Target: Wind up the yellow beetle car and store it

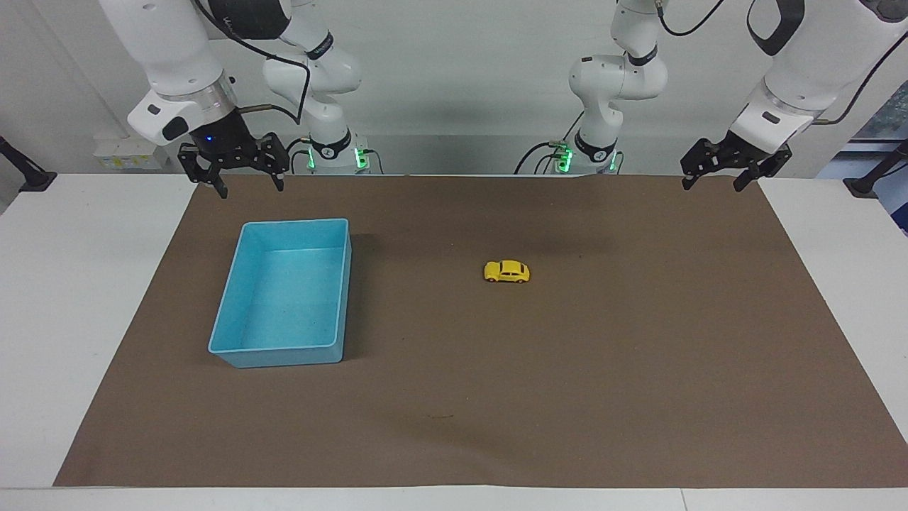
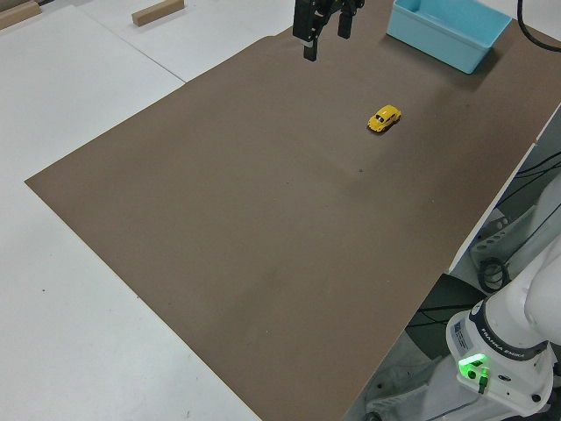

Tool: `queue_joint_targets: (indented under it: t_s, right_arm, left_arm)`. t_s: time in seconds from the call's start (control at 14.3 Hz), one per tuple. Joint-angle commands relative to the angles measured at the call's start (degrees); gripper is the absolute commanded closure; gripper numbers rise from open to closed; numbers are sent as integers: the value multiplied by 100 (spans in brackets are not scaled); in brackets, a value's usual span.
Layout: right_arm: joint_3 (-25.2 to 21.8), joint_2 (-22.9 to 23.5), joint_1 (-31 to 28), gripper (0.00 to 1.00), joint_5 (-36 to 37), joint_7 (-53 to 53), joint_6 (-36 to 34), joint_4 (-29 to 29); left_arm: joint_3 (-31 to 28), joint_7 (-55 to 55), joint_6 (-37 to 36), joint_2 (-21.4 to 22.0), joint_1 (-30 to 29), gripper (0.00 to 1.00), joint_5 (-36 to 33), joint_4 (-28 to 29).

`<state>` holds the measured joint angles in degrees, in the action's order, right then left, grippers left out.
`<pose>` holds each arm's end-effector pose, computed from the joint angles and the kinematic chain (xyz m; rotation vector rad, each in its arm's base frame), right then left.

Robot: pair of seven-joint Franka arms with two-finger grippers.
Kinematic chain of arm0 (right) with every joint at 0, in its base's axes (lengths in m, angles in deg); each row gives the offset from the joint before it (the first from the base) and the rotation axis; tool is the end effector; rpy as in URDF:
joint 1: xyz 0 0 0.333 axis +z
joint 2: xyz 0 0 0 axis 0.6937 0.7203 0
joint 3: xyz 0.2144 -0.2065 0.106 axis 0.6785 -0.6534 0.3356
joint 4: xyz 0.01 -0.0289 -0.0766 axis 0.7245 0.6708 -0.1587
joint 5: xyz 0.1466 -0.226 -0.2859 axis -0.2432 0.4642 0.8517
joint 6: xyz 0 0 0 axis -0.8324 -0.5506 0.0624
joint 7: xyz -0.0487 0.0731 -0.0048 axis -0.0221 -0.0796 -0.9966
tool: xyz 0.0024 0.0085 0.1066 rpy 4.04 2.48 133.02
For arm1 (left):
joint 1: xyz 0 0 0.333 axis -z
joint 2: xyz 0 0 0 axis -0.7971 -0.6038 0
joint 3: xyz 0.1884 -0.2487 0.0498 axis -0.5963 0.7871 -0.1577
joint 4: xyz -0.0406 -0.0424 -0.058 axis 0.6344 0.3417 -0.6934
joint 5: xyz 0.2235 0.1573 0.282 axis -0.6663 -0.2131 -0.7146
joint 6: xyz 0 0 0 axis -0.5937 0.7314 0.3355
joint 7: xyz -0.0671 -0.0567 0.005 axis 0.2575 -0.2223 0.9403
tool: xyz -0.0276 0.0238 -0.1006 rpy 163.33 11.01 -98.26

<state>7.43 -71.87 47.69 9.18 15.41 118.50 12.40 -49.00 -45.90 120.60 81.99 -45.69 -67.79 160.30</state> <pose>0.5462 0.0170 0.6235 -3.1056 -0.2049 0.0041 0.5354 -0.0279 0.6225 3.1134 -0.1372 -0.1604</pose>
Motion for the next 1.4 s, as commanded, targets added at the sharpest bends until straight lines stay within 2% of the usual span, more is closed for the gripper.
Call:
queue_joint_targets:
  t_s: [0.0,0.49,1.12,1.33]
  right_arm:
    - [33,-81,-69,0,-85,-61,24,75]
    - [33,-81,-69,0,-85,-61,24,75]
    - [33,-81,-69,0,-85,-61,24,75]
    - [33,-81,-69,0,-85,-61,24,75]
  left_arm:
    - [27,-17,-58,149,-40,0,26,127]
    - [53,-454,-206,149,-40,0,35,100]
    - [0,-4152,-304,140,13,0,-79,74]
    - [35,-5015,-304,140,31,0,-88,74]
